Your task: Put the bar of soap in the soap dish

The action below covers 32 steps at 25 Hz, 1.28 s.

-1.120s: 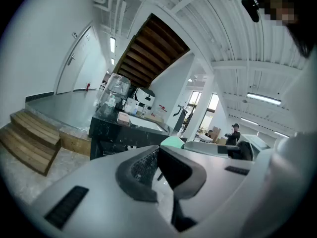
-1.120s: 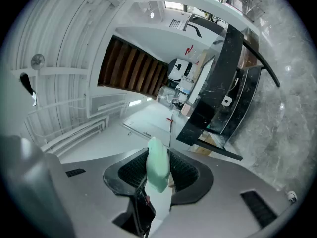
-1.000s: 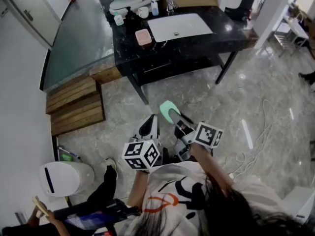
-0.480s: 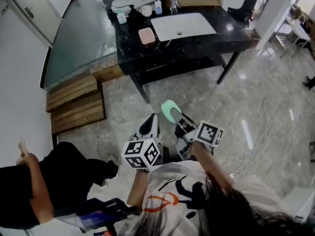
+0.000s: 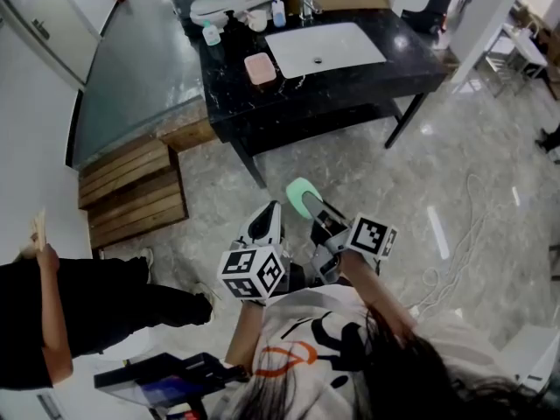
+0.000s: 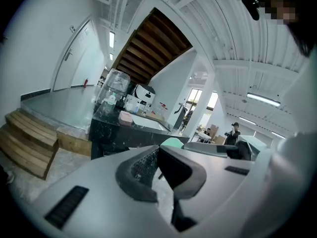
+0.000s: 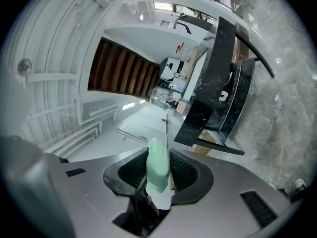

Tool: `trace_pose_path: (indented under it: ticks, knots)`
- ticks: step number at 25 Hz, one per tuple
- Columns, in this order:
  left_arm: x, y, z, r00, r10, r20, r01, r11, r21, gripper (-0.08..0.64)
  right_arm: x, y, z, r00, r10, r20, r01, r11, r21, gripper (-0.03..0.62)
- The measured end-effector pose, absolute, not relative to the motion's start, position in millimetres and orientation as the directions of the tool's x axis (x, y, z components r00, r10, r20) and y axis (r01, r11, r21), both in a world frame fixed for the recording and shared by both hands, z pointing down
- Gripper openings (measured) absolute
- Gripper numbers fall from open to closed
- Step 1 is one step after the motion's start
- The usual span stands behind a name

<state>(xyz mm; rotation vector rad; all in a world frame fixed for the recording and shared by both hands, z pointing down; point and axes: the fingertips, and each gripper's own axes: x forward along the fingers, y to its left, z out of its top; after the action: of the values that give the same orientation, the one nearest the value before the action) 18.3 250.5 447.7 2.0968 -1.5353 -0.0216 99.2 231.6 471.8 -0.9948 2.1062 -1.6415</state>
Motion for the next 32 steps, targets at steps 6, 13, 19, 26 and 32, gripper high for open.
trace_pose_path:
  ticks: [6,13,19,26,32]
  knots:
    - [-8.0,218.7,444.5,0.366,-0.884,0.29,-0.875,-0.221,0.43,0.002,70.5,198.3,458.6,-0.736,-0.669,0.1,-0.307,0.199,-0.931,0.138]
    - [-37.0,190.1,446.5,0.391,-0.874,0.287,-0.865,-0.243,0.44,0.002,47.5,174.3,465.7,-0.702,-0.696,0.151,-0.325,0.124,-0.938,0.138]
    - [-56.9,167.6,453.9,0.415,-0.862,0.292,-0.856,-0.261,0.447,0.002,30.5,155.7,471.2,-0.681,-0.714,0.164,-0.339,0.108,-0.935,0.138]
    - [-65.3,147.3,453.8,0.439,-0.849,0.293,-0.844,-0.277,0.459,0.002,24.8,135.4,468.7,-0.659,-0.73,0.181,-0.338,0.073,-0.938,0.138]
    - [-64.8,137.0,456.8,0.445,-0.843,0.301,-0.84,-0.277,0.467,0.002,27.3,122.6,470.0,-0.653,-0.734,0.187,-0.341,0.064,-0.938,0.138]
